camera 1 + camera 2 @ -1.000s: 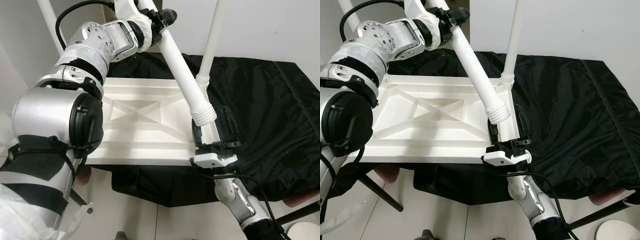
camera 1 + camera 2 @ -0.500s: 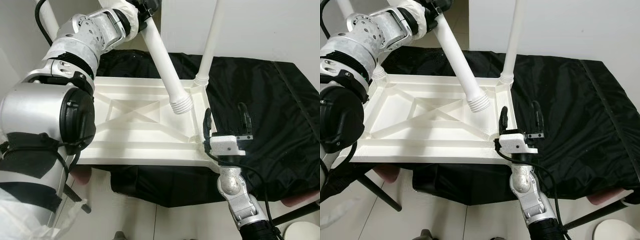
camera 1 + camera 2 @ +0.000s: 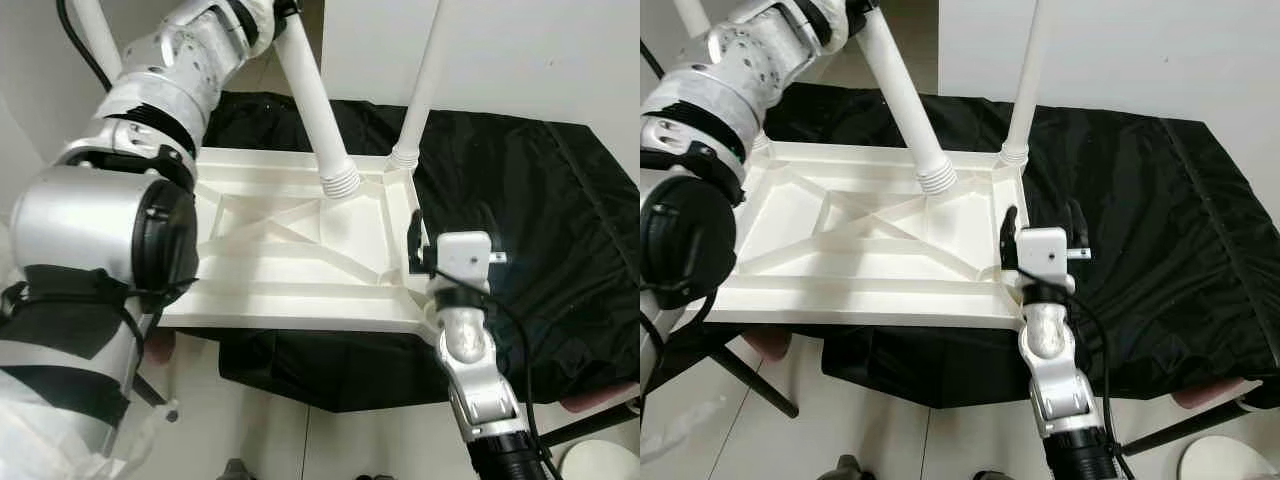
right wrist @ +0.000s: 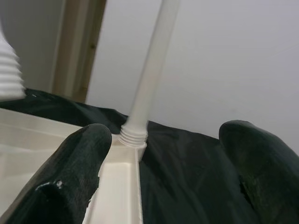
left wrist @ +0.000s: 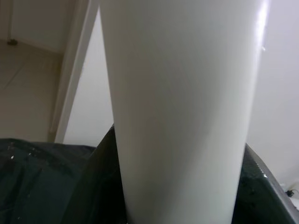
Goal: Building children table
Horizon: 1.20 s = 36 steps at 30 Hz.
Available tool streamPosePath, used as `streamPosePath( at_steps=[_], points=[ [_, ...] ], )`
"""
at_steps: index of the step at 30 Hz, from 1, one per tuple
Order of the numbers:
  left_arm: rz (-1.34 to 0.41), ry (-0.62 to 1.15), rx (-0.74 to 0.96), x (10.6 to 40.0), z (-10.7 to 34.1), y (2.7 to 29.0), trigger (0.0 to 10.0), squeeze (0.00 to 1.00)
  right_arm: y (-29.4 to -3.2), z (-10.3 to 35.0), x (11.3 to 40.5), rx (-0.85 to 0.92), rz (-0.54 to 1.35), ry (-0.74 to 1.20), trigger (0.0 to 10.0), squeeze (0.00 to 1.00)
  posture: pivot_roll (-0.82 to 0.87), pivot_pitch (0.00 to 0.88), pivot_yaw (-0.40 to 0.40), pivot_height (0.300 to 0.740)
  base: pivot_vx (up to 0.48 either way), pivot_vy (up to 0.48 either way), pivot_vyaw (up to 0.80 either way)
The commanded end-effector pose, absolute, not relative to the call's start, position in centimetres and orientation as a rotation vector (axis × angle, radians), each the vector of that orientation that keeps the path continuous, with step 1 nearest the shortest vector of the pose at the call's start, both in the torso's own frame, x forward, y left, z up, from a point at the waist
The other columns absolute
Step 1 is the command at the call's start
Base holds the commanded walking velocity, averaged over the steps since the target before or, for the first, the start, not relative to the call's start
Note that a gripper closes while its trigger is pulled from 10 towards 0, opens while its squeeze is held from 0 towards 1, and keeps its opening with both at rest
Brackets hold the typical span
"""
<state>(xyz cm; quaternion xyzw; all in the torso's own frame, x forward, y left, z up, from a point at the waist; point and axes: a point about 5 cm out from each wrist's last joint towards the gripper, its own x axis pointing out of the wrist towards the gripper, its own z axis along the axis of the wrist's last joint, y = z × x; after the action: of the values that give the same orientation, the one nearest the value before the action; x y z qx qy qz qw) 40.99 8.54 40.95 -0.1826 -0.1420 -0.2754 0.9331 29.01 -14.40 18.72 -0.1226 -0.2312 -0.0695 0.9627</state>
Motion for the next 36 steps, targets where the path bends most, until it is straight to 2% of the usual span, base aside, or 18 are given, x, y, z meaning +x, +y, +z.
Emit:
streamPosePath(
  at_steps=[1, 3, 9, 13, 17, 26, 36],
  points=[
    [-0.608, -0.334, -0.352, 40.6, 41.4, 7.8, 10.0, 0.00, -14.6, 18.8, 29.3, -0.232, -0.099, -0.439, 10.0, 0.00, -0.03, 0.041, 0.041, 0.740, 0.000, 0.000, 0.00],
    [-0.614, -0.334, -0.359, 40.6, 41.4, 7.5, 10.0, 0.00, -14.5, 18.9, 29.3, -0.232, -0.072, -0.433, 10.0, 0.00, -0.03, 0.041, 0.041, 0.740, 0.000, 0.000, 0.00],
    [-0.637, -0.389, -0.362, 40.2, 41.4, 5.9, 10.0, 0.00, -12.4, 21.2, 29.2, -0.201, 0.197, -0.459, 10.0, 0.00, -0.04, 0.000, 0.050, 0.740, 0.000, 0.000, 0.00],
    [-0.637, -0.419, -0.335, 40.0, 41.5, 5.3, 10.0, 0.00, -11.8, 21.8, 29.3, -0.165, 0.266, -0.443, 10.0, 0.00, -0.03, 0.000, 0.047, 0.740, 0.000, 0.000, 0.00],
    [-0.635, -0.445, -0.289, 39.6, 41.0, 4.1, 10.0, 0.00, -10.8, 22.4, 29.4, -0.219, 0.357, -0.430, 10.0, 0.00, -0.03, 0.000, 0.053, 0.740, 0.000, 0.000, 0.00],
    [-0.634, -0.487, -0.217, 38.9, 40.2, 2.6, 10.0, 0.00, -10.9, 23.4, 30.5, -0.225, 0.325, -0.428, 10.0, 0.00, -0.02, 0.000, 0.049, 0.740, 0.000, 0.000, 0.00],
    [-0.653, -0.480, -0.238, 37.8, 38.6, 1.1, 10.0, 0.00, -11.8, 23.8, 32.4, -0.237, 0.229, -0.412, 10.0, 0.00, 0.00, 0.000, 0.016, 0.740, 0.000, 0.000, 0.00]
  ],
)
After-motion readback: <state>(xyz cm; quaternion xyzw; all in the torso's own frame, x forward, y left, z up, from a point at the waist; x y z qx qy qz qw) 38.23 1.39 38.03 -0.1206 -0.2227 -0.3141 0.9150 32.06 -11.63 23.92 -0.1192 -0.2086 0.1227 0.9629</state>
